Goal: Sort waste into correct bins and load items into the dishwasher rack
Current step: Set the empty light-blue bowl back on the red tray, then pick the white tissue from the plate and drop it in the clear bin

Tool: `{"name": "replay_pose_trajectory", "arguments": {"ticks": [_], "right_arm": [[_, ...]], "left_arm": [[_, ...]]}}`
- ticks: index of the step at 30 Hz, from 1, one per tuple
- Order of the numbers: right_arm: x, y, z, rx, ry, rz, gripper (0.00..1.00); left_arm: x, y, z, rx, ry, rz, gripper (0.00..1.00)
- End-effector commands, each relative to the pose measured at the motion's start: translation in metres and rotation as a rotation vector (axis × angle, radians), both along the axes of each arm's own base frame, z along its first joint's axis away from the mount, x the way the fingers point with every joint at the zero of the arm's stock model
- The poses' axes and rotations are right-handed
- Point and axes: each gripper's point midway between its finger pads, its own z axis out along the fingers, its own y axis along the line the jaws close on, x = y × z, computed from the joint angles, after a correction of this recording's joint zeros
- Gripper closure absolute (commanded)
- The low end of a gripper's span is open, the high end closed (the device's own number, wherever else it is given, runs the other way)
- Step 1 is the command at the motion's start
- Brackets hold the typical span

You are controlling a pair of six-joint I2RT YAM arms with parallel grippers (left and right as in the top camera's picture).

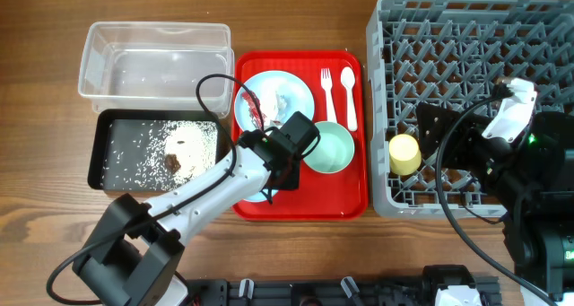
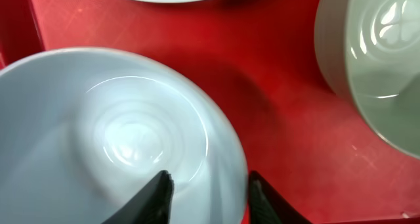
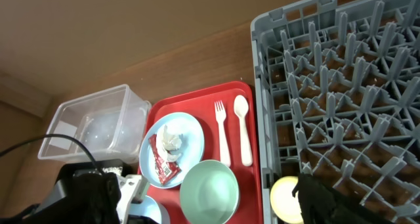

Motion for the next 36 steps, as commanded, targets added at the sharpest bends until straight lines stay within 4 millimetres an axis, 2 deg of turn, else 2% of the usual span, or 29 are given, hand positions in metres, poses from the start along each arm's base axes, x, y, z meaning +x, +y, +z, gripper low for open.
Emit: {"name": "replay_pose_trajectory", "arguments": {"ticks": [1,2,3,5,9,12,13,15,21,25,27,31,34,36], "right_arm": [[0.000,0.002,0.002,0.008,-0.002,0.008,0.10],[0.000,0.002,0.002,0.008,-0.002,0.007,0.10],[0.000,0.002,0.002,0.008,-0.001,0.008,0.10],[-0.001,0.002,0.001,0.008,0.003,0.008,0.10],[-0.003,0.002,-0.003,0.007,0.023,0.008,0.09],[-0.002,0.002,-0.007,0.007,0.042,0.008,0.09],[0.000,0.002,-0.009,0.008,0.048,0.008,0.09],[0.002,0.002,-0.014,0.007,0.071,0.008,0.09],[0.004,0.002,-0.021,0.003,0.102,0.010,0.06],[0.004,0.002,-0.021,0.002,0.100,0.011,0.05],[0.004,0.002,-0.021,0.002,0.100,0.011,0.05],[0.004,0.002,-0.021,0.004,0.101,0.010,0.00],[0.004,0.002,-0.021,0.004,0.103,0.010,0.00],[0.003,0.002,-0.022,0.004,0.108,0.010,0.00]], "left_arm": [[0.017,-0.016,0.045,-0.084,-0.071,0.026,0.43],[0.021,-0.019,0.060,-0.104,-0.096,0.018,0.40],[0.030,-0.027,0.087,-0.152,-0.158,-0.010,0.34],[0.038,-0.029,0.105,-0.172,-0.212,-0.003,0.30],[0.057,-0.021,0.115,-0.184,-0.273,0.020,0.27],[0.091,-0.029,0.128,-0.229,-0.394,-0.029,0.38],[0.100,-0.033,0.131,-0.238,-0.429,-0.051,0.39],[0.110,-0.037,0.131,-0.254,-0.456,-0.045,0.40],[0.098,-0.030,0.119,-0.209,-0.392,-0.052,0.37],[0.098,-0.024,0.125,-0.214,-0.402,-0.041,0.34],[0.104,-0.024,0.135,-0.236,-0.437,-0.032,0.28],[0.120,-0.019,0.136,-0.246,-0.470,0.002,0.28],[0.143,-0.001,0.112,-0.149,-0.488,0.066,0.28],[0.157,0.000,0.083,-0.126,-0.456,0.080,0.29]]}}
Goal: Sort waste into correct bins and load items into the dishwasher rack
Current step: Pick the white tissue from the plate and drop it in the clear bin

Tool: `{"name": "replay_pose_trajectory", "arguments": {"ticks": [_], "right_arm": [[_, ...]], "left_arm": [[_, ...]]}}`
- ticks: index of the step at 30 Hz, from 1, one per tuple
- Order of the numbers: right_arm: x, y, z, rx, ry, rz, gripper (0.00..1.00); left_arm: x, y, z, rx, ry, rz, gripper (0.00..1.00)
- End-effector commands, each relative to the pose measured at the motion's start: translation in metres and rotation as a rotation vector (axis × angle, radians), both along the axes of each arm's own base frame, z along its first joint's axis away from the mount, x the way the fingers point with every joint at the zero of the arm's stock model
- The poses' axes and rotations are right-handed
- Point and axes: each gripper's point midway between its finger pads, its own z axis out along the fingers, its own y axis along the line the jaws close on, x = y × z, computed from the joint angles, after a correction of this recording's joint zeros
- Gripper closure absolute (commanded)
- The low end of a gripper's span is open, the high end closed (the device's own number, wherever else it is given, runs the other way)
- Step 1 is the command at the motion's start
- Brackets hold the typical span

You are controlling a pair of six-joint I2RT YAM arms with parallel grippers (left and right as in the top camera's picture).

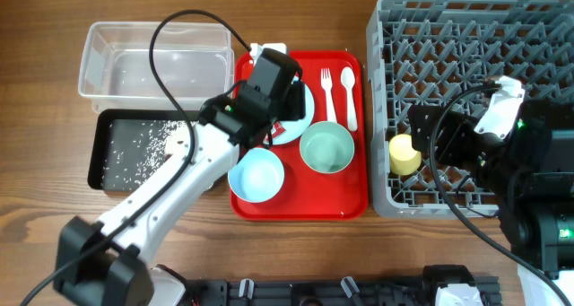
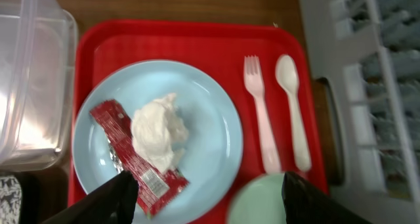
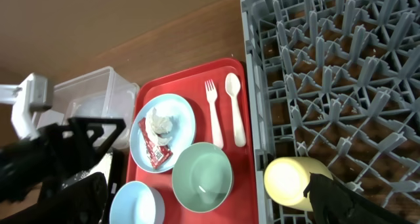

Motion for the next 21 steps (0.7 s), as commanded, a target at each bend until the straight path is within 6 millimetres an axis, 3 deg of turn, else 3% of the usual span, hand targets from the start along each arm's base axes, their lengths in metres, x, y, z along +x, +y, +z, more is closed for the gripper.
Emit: {"name": "replay_pose_trajectory", "arguments": {"ticks": [1,6,10,14,17,21], "right_arm": [[-0.001,0.002,0.001,0.006,0.000,0.009,0.00],[-0.003,0.002,0.000,0.007,0.008,0.009,0.01],[-0.004,0.002,-0.001,0.007,0.014,0.009,0.00],[-0.004,0.002,-0.001,0.007,0.015,0.008,0.00],[-0.005,0.002,-0.003,0.007,0.024,0.009,0.00],[-0.008,0.002,-0.006,0.006,0.041,0.009,0.00]], "left_arm": [[0.027,0.011,-0.053,0.103,0.038,0.028,0.28],[0.051,0.007,-0.099,0.182,0.023,-0.007,0.33],[0.051,0.009,-0.123,0.195,0.066,-0.008,0.36],[0.049,0.006,-0.127,0.178,0.081,-0.017,0.46],[0.041,0.010,-0.133,0.197,0.122,-0.018,0.64],[0.040,0.010,-0.134,0.196,0.127,-0.021,0.71]]}}
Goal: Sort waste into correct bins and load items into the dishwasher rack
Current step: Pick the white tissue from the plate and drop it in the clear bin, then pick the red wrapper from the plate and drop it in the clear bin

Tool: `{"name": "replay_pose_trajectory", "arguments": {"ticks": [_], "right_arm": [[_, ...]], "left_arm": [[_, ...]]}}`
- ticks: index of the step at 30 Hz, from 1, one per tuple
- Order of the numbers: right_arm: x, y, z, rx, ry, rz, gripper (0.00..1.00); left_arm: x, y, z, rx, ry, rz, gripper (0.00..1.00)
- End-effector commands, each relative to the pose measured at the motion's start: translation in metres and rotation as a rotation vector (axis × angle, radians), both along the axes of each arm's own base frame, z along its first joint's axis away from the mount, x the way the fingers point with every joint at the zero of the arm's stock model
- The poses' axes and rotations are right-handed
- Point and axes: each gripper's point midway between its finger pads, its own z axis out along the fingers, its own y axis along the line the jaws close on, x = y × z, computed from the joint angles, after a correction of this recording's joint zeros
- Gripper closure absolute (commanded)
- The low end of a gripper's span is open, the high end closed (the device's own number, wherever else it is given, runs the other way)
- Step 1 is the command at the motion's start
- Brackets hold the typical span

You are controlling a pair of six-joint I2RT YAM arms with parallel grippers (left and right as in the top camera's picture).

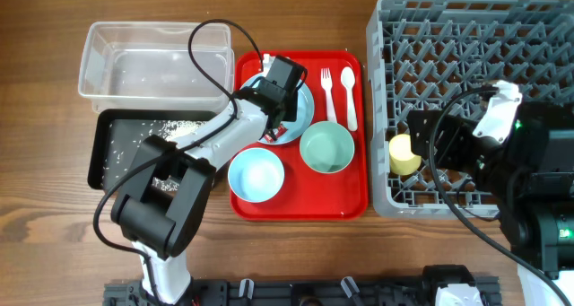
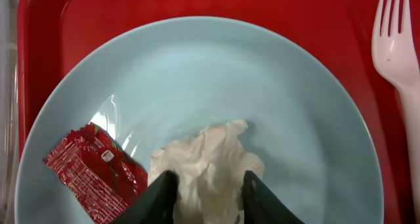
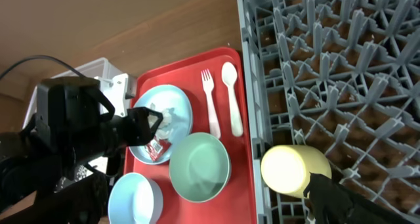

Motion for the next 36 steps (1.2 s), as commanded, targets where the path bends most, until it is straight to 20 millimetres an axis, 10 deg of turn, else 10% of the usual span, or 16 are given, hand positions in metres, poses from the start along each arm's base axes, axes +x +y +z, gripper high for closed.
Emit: {"name": "replay_pose_trajectory", "arguments": {"ticks": [1,3,9,14,17,19,21,29,36], "right_arm": [[-0.001,0.002,0.002,0.007,-0.002,0.008,0.00],[-0.002,0.002,0.001,0.007,0.001,0.008,0.00],[-0.001,0.002,0.002,0.006,0.000,0.009,0.00],[-0.001,0.002,0.002,0.007,0.001,0.008,0.00],[-0.001,0.002,0.002,0.007,0.000,0.008,0.00],[-0.001,0.002,0.002,0.007,0.000,0.008,0.00],[-0.001,0.002,0.002,0.007,0.000,0.008,0.00],[-0.001,0.002,0.002,0.006,0.000,0.009,0.00],[-0.001,0.002,0.002,0.004,-0.001,0.010,0.00]], "left_arm": [[0.003,0.002,-0.004,-0.005,0.005,0.004,0.80],[0.007,0.000,0.002,-0.017,-0.015,0.005,0.96],[0.024,0.005,0.094,-0.088,-0.141,0.029,0.96],[0.035,0.059,0.153,-0.128,-0.243,0.140,0.96],[0.052,0.124,0.159,-0.119,-0.270,0.282,0.96],[0.063,0.159,0.152,-0.109,-0.273,0.359,0.80],[0.067,0.177,0.143,-0.123,-0.249,0.387,0.30],[0.029,0.137,0.145,-0.249,-0.113,0.350,0.42],[-0.022,0.062,0.073,-0.259,0.141,0.367,0.45]]}}
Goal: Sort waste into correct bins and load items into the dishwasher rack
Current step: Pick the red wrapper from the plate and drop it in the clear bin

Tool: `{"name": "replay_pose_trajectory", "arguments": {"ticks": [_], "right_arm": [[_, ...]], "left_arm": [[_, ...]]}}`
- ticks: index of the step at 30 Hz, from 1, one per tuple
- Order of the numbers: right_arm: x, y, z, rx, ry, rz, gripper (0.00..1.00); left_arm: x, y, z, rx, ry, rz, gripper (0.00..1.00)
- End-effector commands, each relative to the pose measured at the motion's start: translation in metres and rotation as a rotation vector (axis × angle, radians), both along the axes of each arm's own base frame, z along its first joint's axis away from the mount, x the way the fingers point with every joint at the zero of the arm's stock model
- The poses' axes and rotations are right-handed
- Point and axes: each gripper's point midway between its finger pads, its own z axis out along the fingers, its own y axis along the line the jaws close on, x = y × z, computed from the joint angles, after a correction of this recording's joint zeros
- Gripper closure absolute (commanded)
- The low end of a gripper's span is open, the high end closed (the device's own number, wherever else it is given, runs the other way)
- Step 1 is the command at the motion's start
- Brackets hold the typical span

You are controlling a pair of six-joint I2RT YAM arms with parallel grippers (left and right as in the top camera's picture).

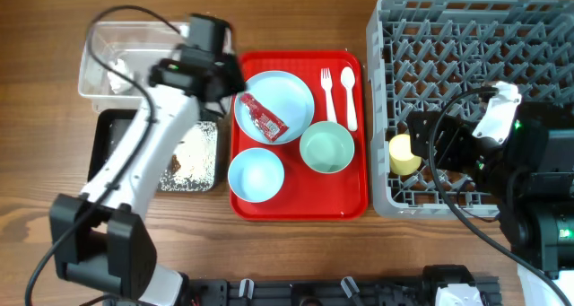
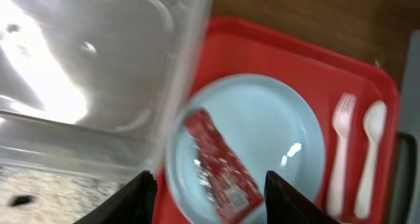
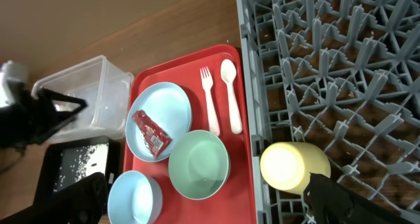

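My left gripper (image 1: 215, 73) hangs open over the right edge of the clear bin (image 1: 152, 46), nothing between its fingers (image 2: 138, 199). A white tissue wad (image 1: 116, 74) lies in that bin. The red packet (image 2: 220, 165) lies alone on the blue plate (image 1: 287, 95). On the red tray (image 1: 350, 194) are also a green bowl (image 1: 327, 147), a blue bowl (image 1: 256, 173), a white fork (image 1: 328, 93) and a spoon (image 1: 347, 98). A yellow cup (image 3: 294, 166) lies in the grey rack (image 1: 475, 37). My right gripper (image 3: 207, 198) is open beside it.
A black tray (image 1: 103, 158) holding rice grains and a brown scrap sits in front of the clear bin, partly under my left arm. The rack's upright pegs fill the right side. Bare wooden table (image 1: 45, 234) lies at the front left.
My left gripper was down on the tissue on the blue plate; now it is open over the clear bin's edge. The tissue is off the plate and a white wad lies in the bin. Right arm unmoved.
At first my left gripper stood around the blue bowl's rim at the tray's front. Then it was open high above the plate, the bowl resting on the tray. Then its fingers straddled the tissue. Now the tissue is in the clear bin; the packet stays on the plate.
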Motion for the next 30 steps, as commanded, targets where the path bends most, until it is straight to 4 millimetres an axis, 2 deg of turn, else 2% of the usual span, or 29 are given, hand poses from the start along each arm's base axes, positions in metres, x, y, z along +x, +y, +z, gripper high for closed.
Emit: {"name": "replay_pose_trajectory", "arguments": {"ticks": [1,3,4,7,12,13,14,15,16,17,20,26,27,30], "right_arm": [[0.000,0.002,0.003,0.004,-0.007,0.010,0.00],[0.000,0.002,0.003,0.004,-0.007,0.010,0.00],[0.000,0.002,0.003,0.004,-0.007,0.010,0.00],[-0.001,0.002,0.003,0.004,-0.006,0.011,0.00],[-0.001,0.002,0.002,0.005,-0.006,0.010,0.00],[-0.001,0.002,0.002,0.005,-0.006,0.010,0.00],[-0.001,0.002,0.002,0.005,-0.006,0.010,0.00],[-0.001,0.002,0.002,0.004,-0.006,0.010,0.00],[-0.001,0.002,0.002,0.004,-0.005,0.010,0.00],[-0.001,0.002,0.002,0.004,-0.003,0.010,0.00],[-0.001,0.002,0.002,0.004,-0.002,0.010,0.00],[-0.001,0.002,0.002,0.004,-0.003,0.010,0.00],[-0.001,0.002,0.002,0.004,-0.003,0.010,0.00],[-0.001,0.002,0.002,0.004,-0.003,0.010,0.00]], "left_arm": [[-0.020,-0.034,-0.048,-0.056,0.119,0.079,0.43],[-0.023,-0.043,-0.067,-0.068,0.155,0.111,0.40],[-0.024,-0.052,-0.089,-0.068,0.186,0.148,0.39],[-0.020,-0.049,-0.116,-0.047,0.203,0.250,0.37],[-0.023,-0.053,-0.152,-0.033,0.255,0.289,0.38],[-0.024,-0.053,-0.157,-0.027,0.264,0.290,0.41],[-0.025,-0.052,-0.159,-0.023,0.272,0.290,0.54],[-0.026,-0.052,-0.159,-0.020,0.275,0.290,0.77],[-0.026,-0.053,-0.159,-0.026,0.276,0.287,0.87],[-0.027,-0.056,-0.156,-0.043,0.279,0.279,0.95],[-0.027,-0.062,-0.138,-0.073,0.267,0.241,0.96],[-0.018,-0.065,-0.067,-0.116,0.116,0.146,0.96],[-0.016,-0.063,-0.048,-0.104,0.064,0.112,0.96],[-0.011,-0.051,-0.015,-0.033,-0.046,0.051,0.96]]}}
